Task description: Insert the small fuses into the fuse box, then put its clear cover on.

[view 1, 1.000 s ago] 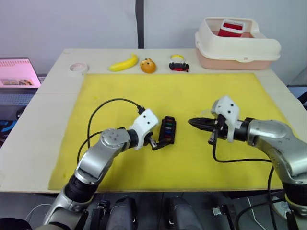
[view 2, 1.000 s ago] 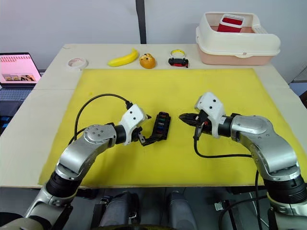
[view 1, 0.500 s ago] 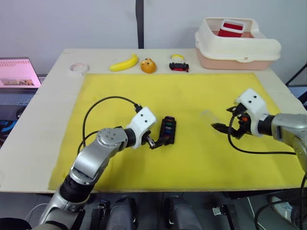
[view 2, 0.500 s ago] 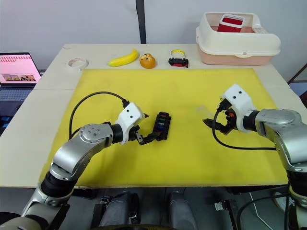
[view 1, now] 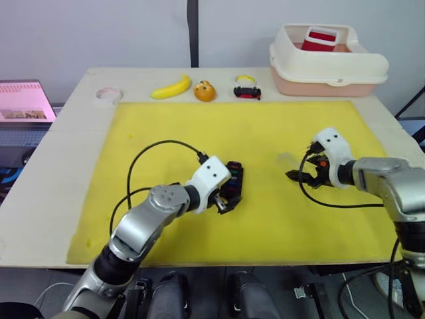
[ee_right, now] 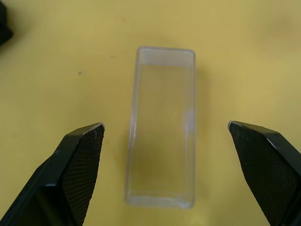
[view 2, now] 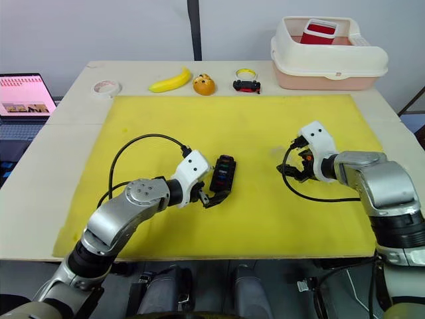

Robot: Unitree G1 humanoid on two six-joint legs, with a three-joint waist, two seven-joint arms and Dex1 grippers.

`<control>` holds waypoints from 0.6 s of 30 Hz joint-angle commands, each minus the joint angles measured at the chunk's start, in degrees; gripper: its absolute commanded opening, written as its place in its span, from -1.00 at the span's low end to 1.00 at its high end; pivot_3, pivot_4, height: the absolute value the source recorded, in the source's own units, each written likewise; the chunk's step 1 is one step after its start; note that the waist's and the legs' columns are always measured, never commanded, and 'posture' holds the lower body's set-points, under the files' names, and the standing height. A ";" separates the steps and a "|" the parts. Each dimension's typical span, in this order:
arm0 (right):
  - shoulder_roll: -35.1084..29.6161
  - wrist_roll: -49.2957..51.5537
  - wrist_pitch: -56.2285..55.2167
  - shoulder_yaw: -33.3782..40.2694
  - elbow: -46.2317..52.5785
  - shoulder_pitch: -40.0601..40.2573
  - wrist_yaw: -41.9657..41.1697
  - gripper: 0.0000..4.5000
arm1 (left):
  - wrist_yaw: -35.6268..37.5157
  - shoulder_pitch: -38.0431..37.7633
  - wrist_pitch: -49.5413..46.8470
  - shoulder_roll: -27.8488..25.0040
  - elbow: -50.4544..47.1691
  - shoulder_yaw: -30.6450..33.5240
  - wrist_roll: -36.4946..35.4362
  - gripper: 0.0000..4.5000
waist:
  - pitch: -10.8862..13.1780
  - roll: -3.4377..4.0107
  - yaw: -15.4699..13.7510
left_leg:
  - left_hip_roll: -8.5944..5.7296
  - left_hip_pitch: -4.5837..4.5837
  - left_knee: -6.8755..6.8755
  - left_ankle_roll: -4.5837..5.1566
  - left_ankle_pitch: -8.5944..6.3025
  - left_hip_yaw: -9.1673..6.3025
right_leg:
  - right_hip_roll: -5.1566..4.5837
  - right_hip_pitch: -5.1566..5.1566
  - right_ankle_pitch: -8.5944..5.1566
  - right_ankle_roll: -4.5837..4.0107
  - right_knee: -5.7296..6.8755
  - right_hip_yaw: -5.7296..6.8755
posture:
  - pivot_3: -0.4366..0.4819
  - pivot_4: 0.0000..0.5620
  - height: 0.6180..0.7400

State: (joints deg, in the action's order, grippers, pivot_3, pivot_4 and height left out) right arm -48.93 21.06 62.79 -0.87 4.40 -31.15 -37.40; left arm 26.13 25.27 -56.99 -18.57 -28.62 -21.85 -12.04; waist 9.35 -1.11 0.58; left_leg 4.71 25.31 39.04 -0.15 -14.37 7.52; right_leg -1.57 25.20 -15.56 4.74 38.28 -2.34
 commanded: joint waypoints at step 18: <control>1.36 -0.48 0.66 -0.18 1.87 -1.22 0.06 -0.26 | -7.44 2.08 -2.89 5.03 1.33 -5.01 4.18 1.00 | 0.00 0.01 -0.02 | -0.01 0.01 0.00 0.00 0.00 -0.01 | 0.00 0.00 0.00 0.00 0.00 0.00 | -0.05 -0.47 0.98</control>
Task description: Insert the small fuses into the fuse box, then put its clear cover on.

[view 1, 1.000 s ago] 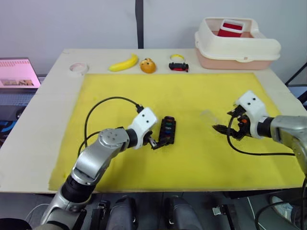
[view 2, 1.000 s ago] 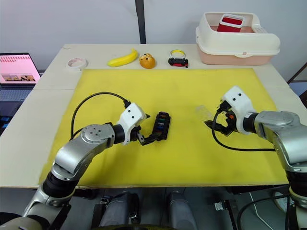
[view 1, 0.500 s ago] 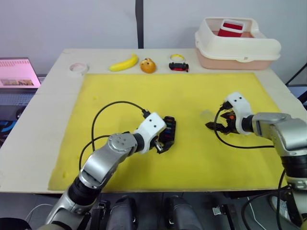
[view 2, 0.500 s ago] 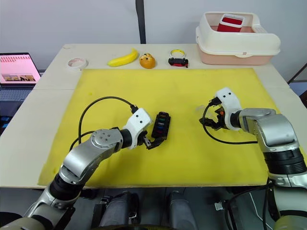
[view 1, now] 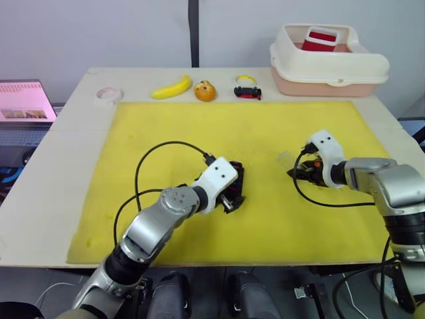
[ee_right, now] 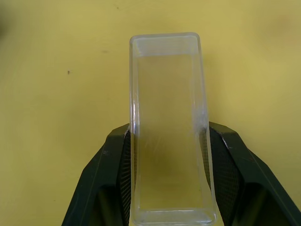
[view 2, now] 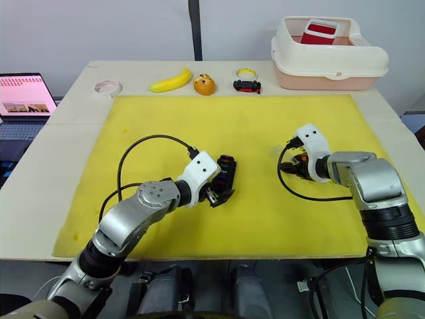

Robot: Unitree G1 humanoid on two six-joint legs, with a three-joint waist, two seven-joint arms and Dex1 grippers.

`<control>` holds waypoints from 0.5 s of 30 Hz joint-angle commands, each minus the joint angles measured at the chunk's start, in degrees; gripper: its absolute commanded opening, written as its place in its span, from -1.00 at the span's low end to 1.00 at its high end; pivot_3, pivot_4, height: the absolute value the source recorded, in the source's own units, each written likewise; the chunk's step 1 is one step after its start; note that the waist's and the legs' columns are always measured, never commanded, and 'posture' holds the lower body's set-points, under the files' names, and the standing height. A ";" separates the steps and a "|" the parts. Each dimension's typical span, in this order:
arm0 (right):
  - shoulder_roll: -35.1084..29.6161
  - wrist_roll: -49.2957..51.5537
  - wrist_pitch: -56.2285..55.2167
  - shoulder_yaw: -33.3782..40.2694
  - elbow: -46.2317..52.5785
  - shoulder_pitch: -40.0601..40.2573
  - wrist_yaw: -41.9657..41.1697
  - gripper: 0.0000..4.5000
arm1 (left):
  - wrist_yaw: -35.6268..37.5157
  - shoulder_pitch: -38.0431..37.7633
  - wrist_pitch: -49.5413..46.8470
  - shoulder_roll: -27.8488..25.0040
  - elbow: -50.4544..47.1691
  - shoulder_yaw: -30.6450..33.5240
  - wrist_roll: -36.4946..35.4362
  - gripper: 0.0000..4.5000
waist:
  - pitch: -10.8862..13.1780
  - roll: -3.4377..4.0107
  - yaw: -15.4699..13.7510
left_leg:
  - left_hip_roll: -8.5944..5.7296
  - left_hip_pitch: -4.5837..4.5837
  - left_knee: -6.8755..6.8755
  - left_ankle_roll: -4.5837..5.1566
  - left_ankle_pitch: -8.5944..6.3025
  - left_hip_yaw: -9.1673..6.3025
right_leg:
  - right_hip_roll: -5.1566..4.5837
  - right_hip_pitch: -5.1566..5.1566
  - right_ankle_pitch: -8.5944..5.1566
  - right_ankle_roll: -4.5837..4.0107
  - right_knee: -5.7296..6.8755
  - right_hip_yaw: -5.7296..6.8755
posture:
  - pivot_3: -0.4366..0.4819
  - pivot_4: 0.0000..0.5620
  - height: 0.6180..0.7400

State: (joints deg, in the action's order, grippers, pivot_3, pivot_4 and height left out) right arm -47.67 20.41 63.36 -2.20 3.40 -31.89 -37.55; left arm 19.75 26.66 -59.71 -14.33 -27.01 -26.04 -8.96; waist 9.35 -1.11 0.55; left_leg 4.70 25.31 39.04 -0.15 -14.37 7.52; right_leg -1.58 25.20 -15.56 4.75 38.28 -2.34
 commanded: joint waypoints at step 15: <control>1.11 0.96 1.38 3.15 7.23 -0.19 1.76 -0.26 | -4.55 0.94 2.81 1.12 4.16 -0.37 5.94 1.00 | -0.01 0.01 0.04 | 0.00 0.00 -0.01 0.00 0.00 0.00 | -0.01 0.00 0.00 0.00 0.00 0.00 | -0.05 -0.47 0.98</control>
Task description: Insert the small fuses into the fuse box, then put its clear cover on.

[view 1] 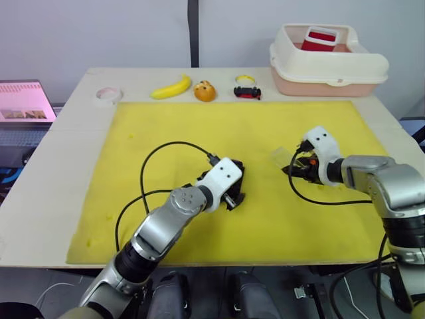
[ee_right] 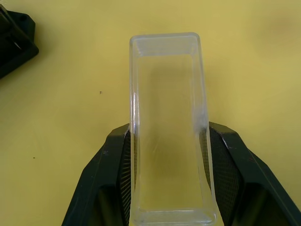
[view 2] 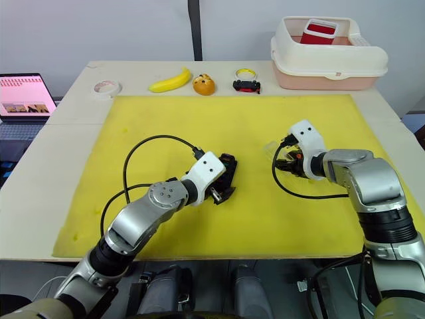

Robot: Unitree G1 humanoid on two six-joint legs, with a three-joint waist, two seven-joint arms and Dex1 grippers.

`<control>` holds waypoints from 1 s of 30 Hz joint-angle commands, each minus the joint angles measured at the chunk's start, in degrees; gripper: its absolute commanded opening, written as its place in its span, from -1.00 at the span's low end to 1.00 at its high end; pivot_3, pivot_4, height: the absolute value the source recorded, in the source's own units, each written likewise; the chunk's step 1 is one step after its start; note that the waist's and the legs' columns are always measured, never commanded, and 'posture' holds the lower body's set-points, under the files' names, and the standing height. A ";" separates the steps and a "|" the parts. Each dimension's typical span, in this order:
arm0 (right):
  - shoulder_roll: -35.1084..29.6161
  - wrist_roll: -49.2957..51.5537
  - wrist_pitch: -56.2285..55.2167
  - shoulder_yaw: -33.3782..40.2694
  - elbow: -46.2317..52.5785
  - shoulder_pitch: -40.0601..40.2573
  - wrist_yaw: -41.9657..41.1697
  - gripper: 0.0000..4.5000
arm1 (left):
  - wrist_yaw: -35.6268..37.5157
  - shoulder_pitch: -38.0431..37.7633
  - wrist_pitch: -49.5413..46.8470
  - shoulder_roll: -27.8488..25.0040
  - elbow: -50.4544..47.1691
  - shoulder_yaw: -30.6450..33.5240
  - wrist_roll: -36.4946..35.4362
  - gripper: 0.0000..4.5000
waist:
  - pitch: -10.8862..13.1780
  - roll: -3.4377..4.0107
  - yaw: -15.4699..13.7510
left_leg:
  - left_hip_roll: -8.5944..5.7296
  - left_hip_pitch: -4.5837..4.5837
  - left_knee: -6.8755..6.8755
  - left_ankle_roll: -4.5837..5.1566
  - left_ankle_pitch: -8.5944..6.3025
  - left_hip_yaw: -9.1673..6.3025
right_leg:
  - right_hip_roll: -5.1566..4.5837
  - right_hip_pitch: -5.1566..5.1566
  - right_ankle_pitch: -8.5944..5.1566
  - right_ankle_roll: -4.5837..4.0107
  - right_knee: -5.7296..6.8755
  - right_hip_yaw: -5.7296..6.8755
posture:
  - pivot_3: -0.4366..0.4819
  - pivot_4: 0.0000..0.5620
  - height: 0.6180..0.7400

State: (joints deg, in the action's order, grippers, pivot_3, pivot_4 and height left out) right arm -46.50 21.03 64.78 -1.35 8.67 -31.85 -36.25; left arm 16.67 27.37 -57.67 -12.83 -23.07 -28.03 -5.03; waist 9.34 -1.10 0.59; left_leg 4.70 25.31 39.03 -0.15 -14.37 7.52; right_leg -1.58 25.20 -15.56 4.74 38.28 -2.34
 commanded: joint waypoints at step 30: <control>-0.07 1.26 -1.77 3.01 3.83 0.49 0.08 -0.26 | 1.25 3.54 0.76 2.88 8.84 10.50 -1.02 0.14 | 0.00 0.00 -0.13 | -0.01 0.01 0.00 0.00 0.00 0.00 | 0.00 0.00 0.00 0.00 0.00 0.01 | -0.05 -0.47 0.98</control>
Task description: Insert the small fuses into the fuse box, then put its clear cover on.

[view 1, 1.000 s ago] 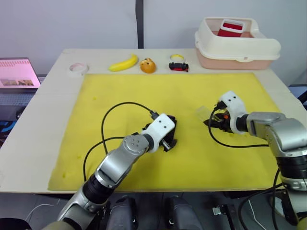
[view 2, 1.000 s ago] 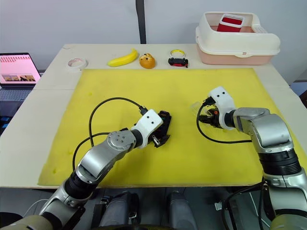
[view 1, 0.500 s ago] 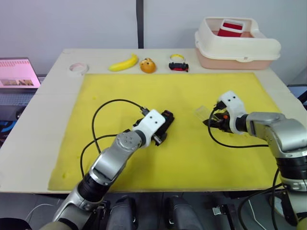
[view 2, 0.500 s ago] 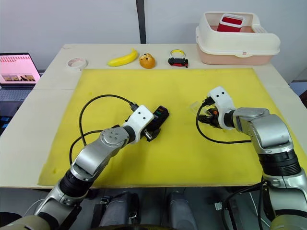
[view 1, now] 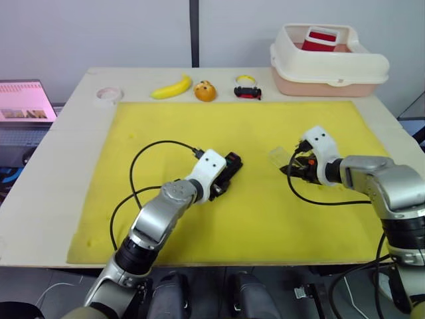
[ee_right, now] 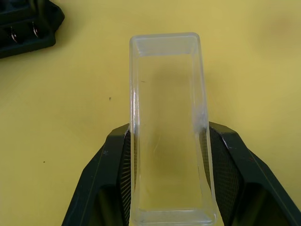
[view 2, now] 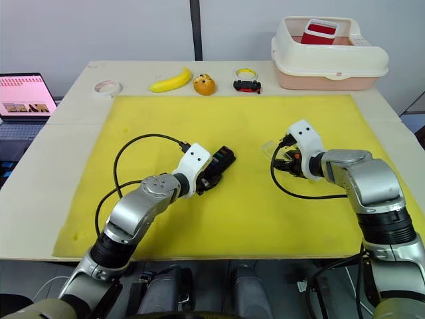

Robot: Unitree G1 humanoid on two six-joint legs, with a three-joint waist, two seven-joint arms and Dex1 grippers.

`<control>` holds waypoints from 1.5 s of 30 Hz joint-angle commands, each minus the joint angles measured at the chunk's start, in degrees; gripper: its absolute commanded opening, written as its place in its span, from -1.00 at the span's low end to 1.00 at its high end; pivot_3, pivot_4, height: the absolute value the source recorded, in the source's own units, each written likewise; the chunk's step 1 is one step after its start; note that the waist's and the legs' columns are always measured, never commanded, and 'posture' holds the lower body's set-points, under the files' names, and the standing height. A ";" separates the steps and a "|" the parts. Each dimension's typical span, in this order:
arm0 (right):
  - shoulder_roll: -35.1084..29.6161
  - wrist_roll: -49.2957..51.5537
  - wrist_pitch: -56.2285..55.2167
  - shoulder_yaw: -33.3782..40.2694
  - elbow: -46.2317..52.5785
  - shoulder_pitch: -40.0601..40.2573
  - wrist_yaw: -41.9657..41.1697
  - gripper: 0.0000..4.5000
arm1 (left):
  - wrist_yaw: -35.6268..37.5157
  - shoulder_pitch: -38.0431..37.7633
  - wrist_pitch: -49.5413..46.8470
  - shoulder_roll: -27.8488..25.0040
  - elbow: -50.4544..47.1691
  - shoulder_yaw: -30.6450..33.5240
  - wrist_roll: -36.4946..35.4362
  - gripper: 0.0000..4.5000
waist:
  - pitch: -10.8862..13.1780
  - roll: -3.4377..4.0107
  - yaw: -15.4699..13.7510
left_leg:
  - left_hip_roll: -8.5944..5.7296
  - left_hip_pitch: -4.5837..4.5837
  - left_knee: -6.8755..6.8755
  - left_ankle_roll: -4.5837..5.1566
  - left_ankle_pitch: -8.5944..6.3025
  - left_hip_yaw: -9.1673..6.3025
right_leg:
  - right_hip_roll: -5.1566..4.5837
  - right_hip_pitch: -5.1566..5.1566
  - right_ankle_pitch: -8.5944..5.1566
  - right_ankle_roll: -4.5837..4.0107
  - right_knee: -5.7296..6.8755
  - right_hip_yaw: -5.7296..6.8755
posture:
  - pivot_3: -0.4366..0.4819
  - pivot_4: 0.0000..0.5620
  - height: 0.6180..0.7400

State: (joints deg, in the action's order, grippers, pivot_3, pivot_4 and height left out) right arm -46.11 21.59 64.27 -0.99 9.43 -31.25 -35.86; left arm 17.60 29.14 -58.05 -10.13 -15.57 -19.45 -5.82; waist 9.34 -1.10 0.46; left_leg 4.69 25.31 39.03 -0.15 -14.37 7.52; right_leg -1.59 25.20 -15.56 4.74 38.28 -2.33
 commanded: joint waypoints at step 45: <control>-10.31 13.60 0.62 -5.47 22.14 -4.10 -13.67 -0.26 | 54.66 15.60 48.22 -11.16 36.85 -6.62 5.07 0.61 | 0.00 0.00 0.18 | 0.04 0.09 0.02 0.16 -0.09 0.03 | -0.02 0.12 -0.01 -0.05 -0.13 -0.07 | -0.05 -0.47 0.98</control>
State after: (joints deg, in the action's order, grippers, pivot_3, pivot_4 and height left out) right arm -56.56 35.06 65.42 -7.73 30.17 -34.97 -49.77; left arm 72.95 45.38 -8.95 -21.06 21.20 -26.09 -1.89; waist 9.34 -1.09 0.64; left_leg 4.73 25.40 39.05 0.01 -14.46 7.55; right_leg -1.61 25.31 -15.57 4.69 38.15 -2.40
